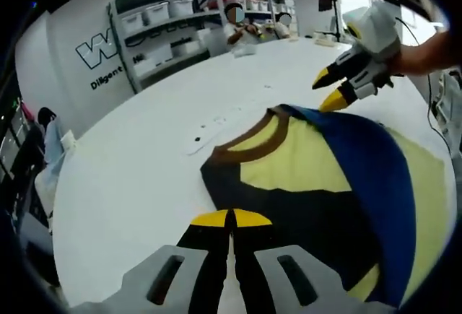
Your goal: Fold the garment on the visible template until the final outline fits inside the template.
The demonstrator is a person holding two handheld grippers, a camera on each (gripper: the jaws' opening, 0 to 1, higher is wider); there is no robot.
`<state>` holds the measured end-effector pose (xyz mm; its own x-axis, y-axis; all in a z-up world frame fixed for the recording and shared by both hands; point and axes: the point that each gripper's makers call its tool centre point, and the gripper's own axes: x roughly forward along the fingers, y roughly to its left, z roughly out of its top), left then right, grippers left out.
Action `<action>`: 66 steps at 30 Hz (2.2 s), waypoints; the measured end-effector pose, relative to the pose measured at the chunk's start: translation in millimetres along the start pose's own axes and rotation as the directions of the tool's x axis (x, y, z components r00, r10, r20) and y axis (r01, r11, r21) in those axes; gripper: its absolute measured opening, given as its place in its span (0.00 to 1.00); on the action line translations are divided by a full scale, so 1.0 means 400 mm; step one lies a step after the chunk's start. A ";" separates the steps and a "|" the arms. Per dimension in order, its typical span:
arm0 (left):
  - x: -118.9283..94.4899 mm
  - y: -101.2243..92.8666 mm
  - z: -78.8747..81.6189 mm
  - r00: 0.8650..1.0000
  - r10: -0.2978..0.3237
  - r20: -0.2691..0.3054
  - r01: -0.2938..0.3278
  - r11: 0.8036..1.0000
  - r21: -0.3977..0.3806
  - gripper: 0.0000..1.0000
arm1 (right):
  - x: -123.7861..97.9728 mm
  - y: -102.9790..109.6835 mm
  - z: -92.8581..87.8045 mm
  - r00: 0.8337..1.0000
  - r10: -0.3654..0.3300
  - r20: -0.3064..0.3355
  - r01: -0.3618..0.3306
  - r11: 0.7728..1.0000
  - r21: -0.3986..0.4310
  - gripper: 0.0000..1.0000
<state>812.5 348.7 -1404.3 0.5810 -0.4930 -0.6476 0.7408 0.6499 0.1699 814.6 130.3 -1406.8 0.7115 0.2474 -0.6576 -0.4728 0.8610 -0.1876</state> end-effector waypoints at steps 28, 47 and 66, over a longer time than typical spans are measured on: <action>-0.160 -0.071 -0.119 0.998 -0.047 -0.042 0.049 0.998 0.043 0.19 | -0.167 0.115 -0.096 0.994 0.106 -0.033 -0.106 0.994 0.004 0.75; -0.248 -0.151 -0.233 0.992 -0.094 -0.080 0.100 0.992 0.073 0.67 | -0.250 0.202 -0.179 0.982 0.182 -0.053 -0.183 0.983 -0.020 0.82; -0.336 -0.212 -0.317 0.984 -0.111 -0.139 0.133 0.977 0.167 0.69 | -0.342 0.241 -0.333 0.961 0.215 -0.173 -0.244 0.956 -0.164 0.86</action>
<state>629.0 433.1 -1425.7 0.4429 -0.4767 -0.7594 0.8576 0.4723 0.2037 602.4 120.2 -1432.0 0.4922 0.3466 -0.7985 -0.7106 0.6898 -0.1386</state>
